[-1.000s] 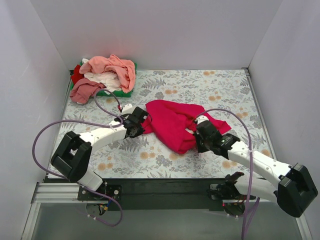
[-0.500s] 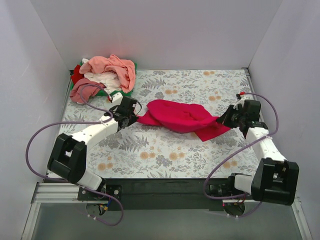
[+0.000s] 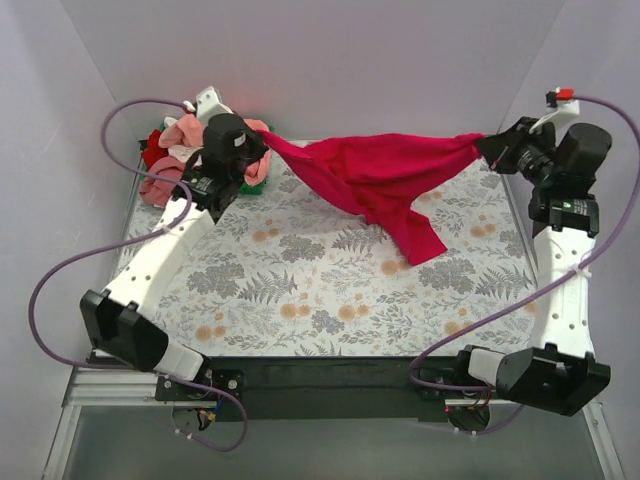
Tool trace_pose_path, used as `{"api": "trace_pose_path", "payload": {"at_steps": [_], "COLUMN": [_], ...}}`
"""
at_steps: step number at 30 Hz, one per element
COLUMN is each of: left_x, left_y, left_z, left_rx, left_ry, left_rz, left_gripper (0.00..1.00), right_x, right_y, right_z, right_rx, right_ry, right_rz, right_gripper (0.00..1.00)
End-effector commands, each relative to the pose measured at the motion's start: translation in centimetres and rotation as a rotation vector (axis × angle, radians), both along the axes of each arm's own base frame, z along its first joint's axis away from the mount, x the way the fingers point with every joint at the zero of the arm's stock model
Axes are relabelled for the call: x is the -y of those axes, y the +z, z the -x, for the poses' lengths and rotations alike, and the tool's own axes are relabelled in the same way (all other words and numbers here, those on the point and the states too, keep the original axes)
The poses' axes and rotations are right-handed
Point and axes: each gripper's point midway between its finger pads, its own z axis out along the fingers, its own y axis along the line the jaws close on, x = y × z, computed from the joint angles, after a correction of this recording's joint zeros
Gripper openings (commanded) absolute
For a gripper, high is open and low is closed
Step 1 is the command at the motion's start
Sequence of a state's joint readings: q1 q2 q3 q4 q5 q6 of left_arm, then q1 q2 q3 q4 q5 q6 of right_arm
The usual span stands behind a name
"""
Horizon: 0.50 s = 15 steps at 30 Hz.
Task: Fold and stack the t-shirts
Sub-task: Flatten the tshirt out
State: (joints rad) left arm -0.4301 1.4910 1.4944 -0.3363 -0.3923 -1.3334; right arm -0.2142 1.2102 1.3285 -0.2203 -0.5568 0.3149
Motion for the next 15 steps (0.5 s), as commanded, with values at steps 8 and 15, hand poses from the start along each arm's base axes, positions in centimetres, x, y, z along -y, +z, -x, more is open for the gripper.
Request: {"api": "trace_pose_path", "payload": {"at_steps": [8, 15], "left_x": [-9.8, -12.8], "left_y": [21.5, 24.7], "left_z": [10.9, 13.1], "left_rx": [0.48, 0.552], "left_ry": [0.218, 0.334], "left_rz": [0.007, -0.01], "left_gripper": [0.0, 0.0], "right_x": [6.1, 7.2], "right_y": [17.7, 21.4], "right_z": [10.7, 12.5], "right_rx": [0.398, 0.473], "right_ry": [-0.472, -0.55], "right_rz": [0.254, 0.316], "right_gripper": [0.01, 0.01]}}
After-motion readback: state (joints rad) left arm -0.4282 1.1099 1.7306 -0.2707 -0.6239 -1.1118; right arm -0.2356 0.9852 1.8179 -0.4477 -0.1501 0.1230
